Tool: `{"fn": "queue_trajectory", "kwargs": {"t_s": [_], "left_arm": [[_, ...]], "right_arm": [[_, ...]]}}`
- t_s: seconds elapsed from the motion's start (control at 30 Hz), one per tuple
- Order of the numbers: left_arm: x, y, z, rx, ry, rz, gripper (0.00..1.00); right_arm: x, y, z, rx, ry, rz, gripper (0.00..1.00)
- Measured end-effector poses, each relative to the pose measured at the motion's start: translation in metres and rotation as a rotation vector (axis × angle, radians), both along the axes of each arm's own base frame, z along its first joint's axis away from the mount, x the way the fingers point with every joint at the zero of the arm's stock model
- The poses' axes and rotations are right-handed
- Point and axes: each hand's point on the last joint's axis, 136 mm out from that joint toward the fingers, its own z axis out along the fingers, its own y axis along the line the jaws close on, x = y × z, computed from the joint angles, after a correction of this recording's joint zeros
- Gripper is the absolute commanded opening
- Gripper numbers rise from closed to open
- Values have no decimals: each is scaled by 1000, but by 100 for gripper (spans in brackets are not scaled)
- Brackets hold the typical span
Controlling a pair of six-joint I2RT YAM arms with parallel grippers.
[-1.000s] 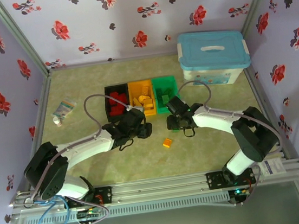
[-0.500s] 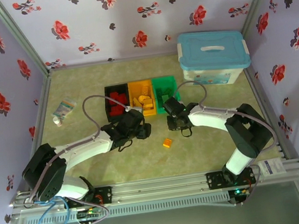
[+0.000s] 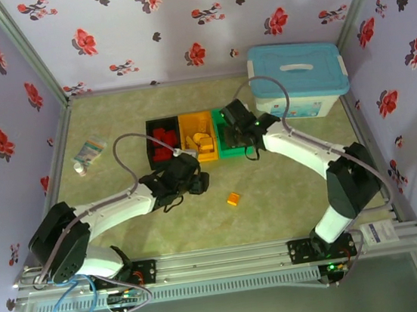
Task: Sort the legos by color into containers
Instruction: Place the lego in the container.
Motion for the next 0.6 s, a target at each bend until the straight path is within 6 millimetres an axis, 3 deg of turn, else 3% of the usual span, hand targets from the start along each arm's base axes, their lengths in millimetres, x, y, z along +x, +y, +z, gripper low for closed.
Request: {"fn": "queue_trajectory", "kwargs": {"t_s": [0.27,0.3,0.4,0.47,0.6], "left_arm": [[-1,5,1,4,-7,6,64],[-2,5,2,3,-7,6,64],[-1,5,5,-4,-13,6,64],[-1,5,7,-8,-17,7,64],[-2,9,8,-8,-26,13,65]], "right_arm": [[50,3,0,16,26,-14,31],[56,3,0,19,30,-17,35],[70,4,3,30,33,-27,80],[75,3,5,33,30,-33,86],[70,2,0,31,38,-34,87]]}}
